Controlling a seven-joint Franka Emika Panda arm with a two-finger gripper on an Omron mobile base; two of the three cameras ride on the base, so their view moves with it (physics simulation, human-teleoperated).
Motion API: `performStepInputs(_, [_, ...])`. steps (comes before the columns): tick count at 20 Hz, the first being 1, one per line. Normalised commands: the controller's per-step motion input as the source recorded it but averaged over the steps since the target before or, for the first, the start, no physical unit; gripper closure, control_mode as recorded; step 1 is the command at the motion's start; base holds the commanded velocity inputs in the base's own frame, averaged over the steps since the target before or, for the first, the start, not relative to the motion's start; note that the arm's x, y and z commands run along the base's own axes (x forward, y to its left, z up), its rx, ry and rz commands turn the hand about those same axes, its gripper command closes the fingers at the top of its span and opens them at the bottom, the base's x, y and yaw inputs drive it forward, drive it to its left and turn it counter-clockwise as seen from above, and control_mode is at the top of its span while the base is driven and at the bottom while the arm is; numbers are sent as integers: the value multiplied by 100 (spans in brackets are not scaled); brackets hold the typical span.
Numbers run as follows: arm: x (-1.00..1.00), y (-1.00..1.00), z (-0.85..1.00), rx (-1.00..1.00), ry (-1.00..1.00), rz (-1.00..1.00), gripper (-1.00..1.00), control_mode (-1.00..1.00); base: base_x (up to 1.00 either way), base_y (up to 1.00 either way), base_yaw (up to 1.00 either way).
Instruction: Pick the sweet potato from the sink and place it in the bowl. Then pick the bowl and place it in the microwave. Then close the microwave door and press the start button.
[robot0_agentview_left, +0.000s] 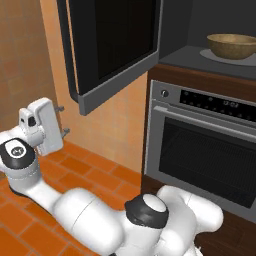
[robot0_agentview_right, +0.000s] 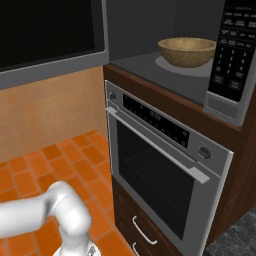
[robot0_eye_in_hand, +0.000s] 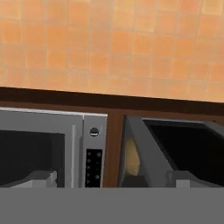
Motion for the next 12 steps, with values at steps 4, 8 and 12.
performStepInputs(4, [13, -37, 39, 0, -7, -4, -100, -100, 0, 0, 0])
performStepInputs(8, [61, -16, 8, 0, 0, 0, -100, -100, 0, 0, 0])
performStepInputs(12, [16, -31, 27, 0, -8, 0, -100, -100, 0, 0, 0])
